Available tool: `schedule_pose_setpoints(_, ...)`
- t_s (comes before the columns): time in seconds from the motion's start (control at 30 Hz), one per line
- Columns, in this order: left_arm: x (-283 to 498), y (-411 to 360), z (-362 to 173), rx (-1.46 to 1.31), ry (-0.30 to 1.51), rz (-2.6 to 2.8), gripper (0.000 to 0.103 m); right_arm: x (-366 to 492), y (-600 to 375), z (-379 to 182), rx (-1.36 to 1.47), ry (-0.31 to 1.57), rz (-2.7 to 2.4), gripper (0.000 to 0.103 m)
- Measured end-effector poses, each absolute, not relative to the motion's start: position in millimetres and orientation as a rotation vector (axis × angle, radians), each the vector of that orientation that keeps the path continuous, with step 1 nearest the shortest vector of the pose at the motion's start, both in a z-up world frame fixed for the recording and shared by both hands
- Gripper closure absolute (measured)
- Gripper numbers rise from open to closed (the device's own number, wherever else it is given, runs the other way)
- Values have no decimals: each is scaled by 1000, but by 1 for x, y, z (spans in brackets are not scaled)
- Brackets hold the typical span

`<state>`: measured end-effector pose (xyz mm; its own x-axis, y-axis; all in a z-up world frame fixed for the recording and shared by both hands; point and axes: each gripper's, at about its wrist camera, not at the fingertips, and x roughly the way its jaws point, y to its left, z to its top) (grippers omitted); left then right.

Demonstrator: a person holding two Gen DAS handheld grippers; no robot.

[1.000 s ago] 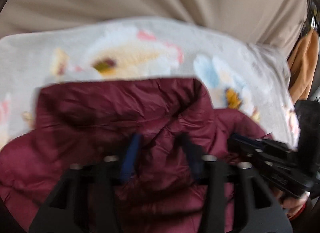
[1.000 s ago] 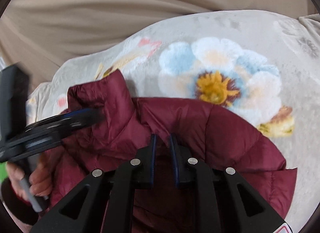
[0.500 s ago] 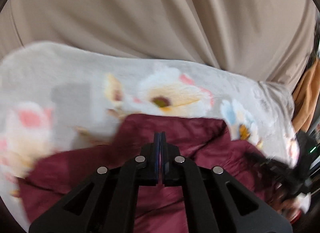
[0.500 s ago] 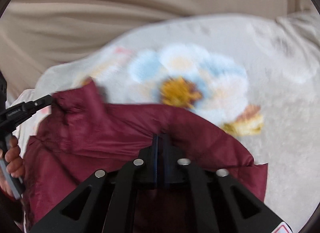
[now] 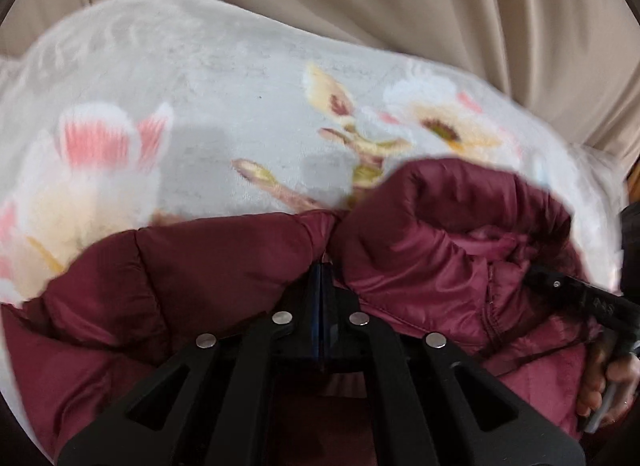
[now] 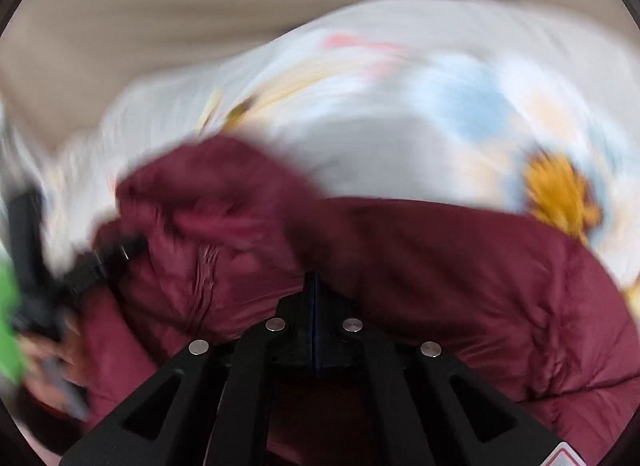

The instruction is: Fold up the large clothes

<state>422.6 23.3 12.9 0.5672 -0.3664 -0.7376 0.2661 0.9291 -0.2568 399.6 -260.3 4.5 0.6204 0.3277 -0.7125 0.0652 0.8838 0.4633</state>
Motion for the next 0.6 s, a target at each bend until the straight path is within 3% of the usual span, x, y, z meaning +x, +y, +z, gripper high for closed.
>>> schedule_pose_setpoints(0.17,409,34,32,-109,809,-289,103,369,-262,30,393,832,64,103)
schedule_pose_setpoints(0.23,385,45,54,-73,769,-276,102,344,-255,51,266,793,-18,89)
schedule_pose_setpoints(0.27,376,49,61,-68,767,-286,102,330,-253,58,230,781,-17,90)
schedule_pose_setpoints(0.4,305,59,73,26,772,-332,72,268,-250,64,181,811,57,89)
schedule_pose_setpoints(0.57,259,78,16,77,916,-286,70,211,-250,19,134,889,5,91)
schedule_pose_setpoints(0.6,254,88,10,48,887,-298,70,204,-261,11,184,879,19,101)
